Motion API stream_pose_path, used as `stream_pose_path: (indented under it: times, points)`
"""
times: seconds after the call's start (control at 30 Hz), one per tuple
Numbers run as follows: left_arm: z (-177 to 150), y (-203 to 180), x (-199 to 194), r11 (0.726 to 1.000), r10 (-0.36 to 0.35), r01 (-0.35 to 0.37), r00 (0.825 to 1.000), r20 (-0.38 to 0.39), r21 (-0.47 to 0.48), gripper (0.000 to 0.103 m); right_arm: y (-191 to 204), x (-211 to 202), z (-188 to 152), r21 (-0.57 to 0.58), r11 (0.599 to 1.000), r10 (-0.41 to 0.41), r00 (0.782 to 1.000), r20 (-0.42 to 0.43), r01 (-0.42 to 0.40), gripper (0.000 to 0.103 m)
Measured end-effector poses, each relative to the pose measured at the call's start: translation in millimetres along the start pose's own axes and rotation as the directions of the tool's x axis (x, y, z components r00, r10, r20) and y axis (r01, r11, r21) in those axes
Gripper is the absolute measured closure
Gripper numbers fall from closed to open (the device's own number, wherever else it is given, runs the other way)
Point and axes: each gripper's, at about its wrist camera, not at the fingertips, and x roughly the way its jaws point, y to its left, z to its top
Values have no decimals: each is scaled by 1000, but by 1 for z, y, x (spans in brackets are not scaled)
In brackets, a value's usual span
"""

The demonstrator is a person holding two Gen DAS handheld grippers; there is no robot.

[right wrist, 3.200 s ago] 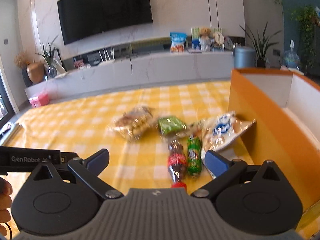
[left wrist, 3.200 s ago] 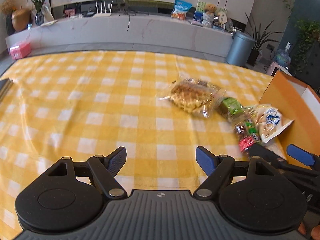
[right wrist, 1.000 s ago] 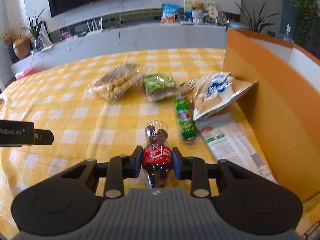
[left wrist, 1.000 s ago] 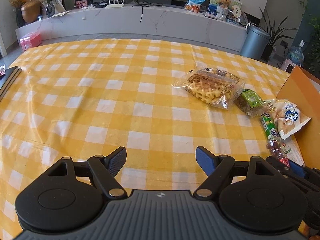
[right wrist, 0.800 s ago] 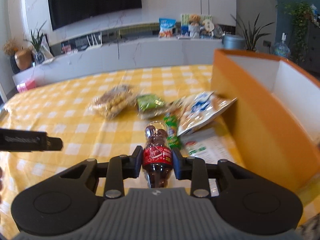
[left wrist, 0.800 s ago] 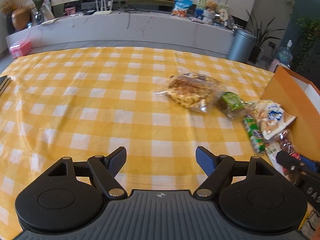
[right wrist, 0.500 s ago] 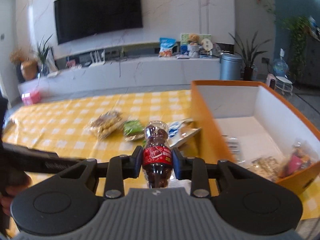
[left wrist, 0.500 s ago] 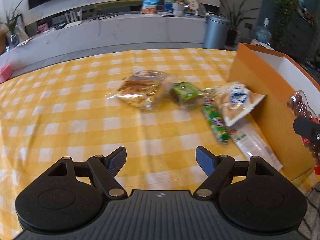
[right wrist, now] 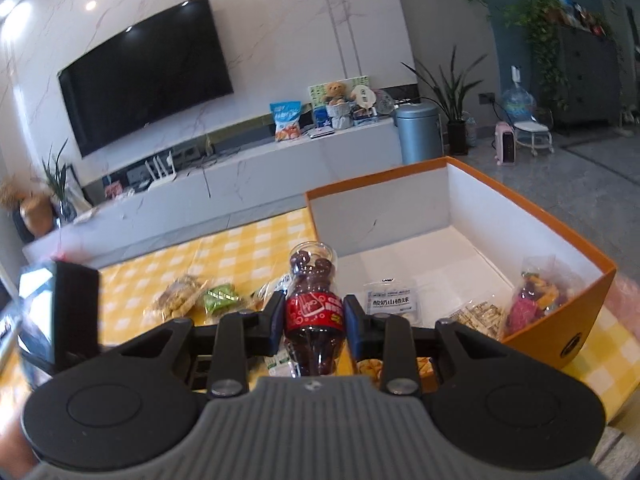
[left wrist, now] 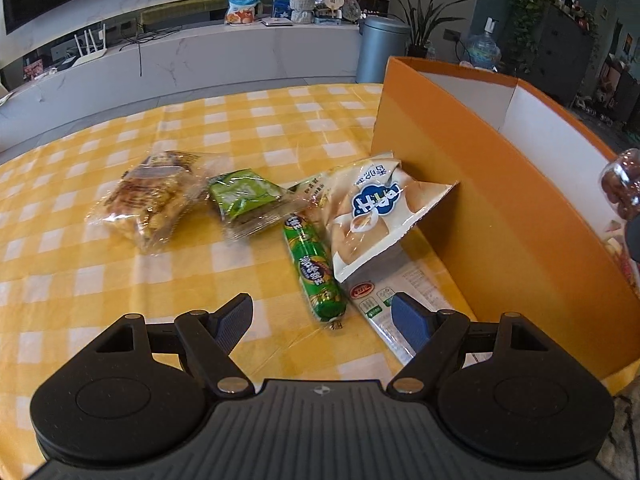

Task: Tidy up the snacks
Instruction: 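Grasp the green sausage stick with the left tool while the right tool holds the cola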

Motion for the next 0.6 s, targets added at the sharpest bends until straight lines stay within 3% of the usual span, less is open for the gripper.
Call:
stream_pose_path:
  times: [0.17,0.3,0.47,0.57,0.6]
  points:
    - [4,-7,19,1000,3,-3,1000,-28,2,10,-3,6,-2,19,1000,21,1000,-21,-20,73]
    - [6,-12,30,999,50,-50,998,-27,8,9,-5,6,-3,33,999,31,999,-22,-30,73]
    - [12,-8,35,999,42,-42,999,-29,-20,12,-5,6,-4,34,999,26,999,-19,-26,73]
    - [14,-1,33,999,-20,18,998,-51,-36,37,-4,6,-4,24,1000,14,1000,-22,-13,73]
    - [14,1,31,998,-34,32,998,-57,-49,51,-4,6,-5,20,1000,11,1000,-22,-11,73]
